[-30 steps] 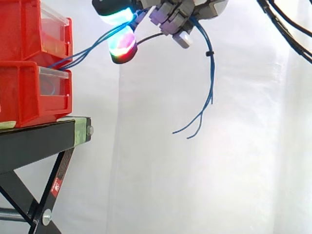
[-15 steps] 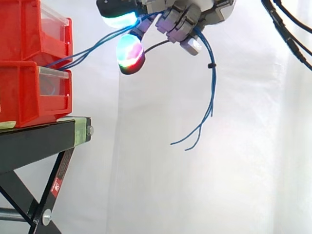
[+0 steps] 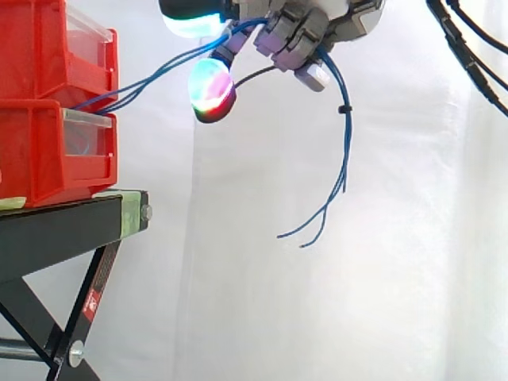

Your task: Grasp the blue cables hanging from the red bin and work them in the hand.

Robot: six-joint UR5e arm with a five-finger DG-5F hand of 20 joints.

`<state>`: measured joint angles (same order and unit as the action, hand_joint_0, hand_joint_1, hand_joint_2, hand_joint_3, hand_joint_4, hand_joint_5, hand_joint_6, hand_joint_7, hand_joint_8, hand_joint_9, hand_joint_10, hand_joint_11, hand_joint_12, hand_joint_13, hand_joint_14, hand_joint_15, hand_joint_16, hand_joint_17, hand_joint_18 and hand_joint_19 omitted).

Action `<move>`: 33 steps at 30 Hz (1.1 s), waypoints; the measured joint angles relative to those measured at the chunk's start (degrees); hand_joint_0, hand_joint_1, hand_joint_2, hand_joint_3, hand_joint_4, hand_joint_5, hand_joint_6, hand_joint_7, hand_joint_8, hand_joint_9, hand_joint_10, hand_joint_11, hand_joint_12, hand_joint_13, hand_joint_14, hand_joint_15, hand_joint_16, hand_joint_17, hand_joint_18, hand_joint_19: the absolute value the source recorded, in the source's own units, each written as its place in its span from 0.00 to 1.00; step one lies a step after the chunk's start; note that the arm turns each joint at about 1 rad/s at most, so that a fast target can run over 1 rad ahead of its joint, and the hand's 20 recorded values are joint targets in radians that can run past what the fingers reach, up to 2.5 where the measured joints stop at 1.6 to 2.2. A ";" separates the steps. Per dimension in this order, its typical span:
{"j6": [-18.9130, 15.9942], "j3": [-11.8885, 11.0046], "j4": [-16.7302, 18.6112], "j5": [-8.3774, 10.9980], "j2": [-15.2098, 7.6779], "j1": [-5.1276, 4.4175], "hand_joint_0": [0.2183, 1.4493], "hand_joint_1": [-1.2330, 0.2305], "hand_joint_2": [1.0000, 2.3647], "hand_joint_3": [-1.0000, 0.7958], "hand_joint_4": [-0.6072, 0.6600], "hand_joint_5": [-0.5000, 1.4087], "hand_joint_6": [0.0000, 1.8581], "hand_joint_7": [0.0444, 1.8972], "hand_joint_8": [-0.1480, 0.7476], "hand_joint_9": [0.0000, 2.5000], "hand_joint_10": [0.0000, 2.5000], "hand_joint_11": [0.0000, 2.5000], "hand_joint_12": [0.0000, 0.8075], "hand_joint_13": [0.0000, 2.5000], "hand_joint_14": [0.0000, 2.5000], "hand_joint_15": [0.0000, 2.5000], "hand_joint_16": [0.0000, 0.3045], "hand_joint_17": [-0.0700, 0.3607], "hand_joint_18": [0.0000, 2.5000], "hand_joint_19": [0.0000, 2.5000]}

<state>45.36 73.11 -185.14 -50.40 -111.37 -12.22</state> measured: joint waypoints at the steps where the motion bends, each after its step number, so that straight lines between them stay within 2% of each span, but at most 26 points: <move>1: -0.09 0.01 -0.19 -0.04 0.01 0.00 0.40 0.42 0.01 0.10 0.72 0.42 0.00 0.72 0.74 0.69 1.00 1.00 0.95 0.83 1.00 0.80 0.80 0.59 1.00 0.31; 5: -0.59 0.01 -1.05 -0.56 0.13 -0.01 0.44 0.42 0.01 0.17 0.71 0.43 0.00 0.72 0.74 0.69 1.00 1.00 0.95 0.83 1.00 0.80 0.80 0.59 1.00 0.31; 11: -0.60 0.01 -2.01 -1.07 0.99 -0.06 0.45 0.42 0.01 0.21 0.71 0.43 0.00 0.73 0.74 0.69 1.00 1.00 0.95 0.83 1.00 0.80 0.80 0.59 1.00 0.31; 33: -0.72 0.01 -6.43 -0.80 3.17 -0.09 0.46 0.42 0.01 0.20 0.70 0.44 0.00 0.73 0.74 0.69 1.00 1.00 0.95 0.83 1.00 0.80 0.80 0.59 1.00 0.31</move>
<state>44.64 73.12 -191.56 -51.19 -108.19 -12.30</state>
